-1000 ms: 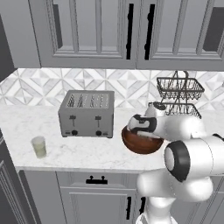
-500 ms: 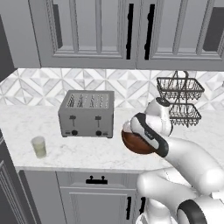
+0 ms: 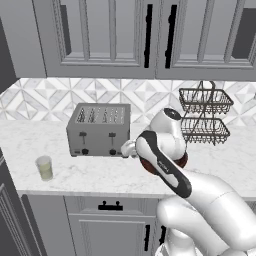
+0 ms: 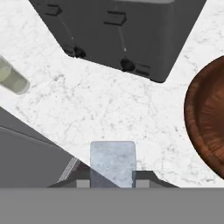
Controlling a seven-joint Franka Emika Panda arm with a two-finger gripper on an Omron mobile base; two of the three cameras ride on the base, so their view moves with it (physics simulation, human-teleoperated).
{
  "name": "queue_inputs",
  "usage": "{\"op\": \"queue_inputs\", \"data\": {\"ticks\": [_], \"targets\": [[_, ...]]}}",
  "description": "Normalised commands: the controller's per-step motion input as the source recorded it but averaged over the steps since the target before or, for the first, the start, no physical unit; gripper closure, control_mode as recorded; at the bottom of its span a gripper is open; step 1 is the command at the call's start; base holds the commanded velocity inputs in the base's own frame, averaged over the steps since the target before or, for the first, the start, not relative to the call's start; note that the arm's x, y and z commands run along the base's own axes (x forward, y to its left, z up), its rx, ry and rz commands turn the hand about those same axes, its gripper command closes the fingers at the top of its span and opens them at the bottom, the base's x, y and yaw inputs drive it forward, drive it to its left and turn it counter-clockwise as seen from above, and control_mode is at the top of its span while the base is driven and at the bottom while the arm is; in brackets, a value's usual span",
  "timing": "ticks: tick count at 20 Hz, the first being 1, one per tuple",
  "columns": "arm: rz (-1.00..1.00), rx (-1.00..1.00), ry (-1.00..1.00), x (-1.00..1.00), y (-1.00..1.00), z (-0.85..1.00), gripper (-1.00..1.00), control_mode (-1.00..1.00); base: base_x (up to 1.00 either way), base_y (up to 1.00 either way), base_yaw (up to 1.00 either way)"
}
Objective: Grab a lemon wedge from the fridge and one ice cube from the ice bowl, and put them in the glass of lemonade.
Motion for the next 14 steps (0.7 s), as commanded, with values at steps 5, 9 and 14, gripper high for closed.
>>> {"op": "queue_inputs", "data": {"ticks": [5, 9, 14], "targets": [[0.18, -0.01, -0.09, 0.0, 0.97, 0.55, 1.0, -1.0, 0.0, 0.0, 0.0], [0.14, -0.02, -0.12, 0.0, 1.0, 0.28, 1.0, -1.0, 0.0, 0.0, 0.0], [0.11, -0.09, -0.08, 0.03, 1.0, 0.12, 1.0, -1.0, 0.0, 0.0, 0.0]]}}
